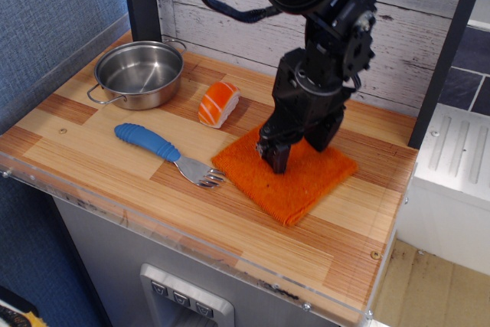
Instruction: Place the orange cloth to the side of the blue spoon
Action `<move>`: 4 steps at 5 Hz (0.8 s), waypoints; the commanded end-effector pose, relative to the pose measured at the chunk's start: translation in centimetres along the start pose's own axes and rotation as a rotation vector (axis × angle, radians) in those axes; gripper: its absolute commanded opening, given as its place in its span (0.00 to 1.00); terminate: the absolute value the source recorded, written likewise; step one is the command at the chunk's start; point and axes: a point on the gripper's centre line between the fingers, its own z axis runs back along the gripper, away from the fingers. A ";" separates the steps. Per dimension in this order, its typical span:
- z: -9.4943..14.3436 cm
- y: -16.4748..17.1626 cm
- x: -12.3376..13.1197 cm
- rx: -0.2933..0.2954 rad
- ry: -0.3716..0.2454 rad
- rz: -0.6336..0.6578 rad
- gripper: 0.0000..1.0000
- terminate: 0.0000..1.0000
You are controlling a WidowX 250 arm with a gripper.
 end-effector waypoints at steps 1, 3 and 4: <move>2.7 1.3 -2.9 -0.057 0.009 -0.048 1.00 0.00; 2.9 2.8 -4.9 -0.044 0.025 -0.073 1.00 0.00; 3.1 2.7 -5.1 -0.053 0.024 -0.081 1.00 0.00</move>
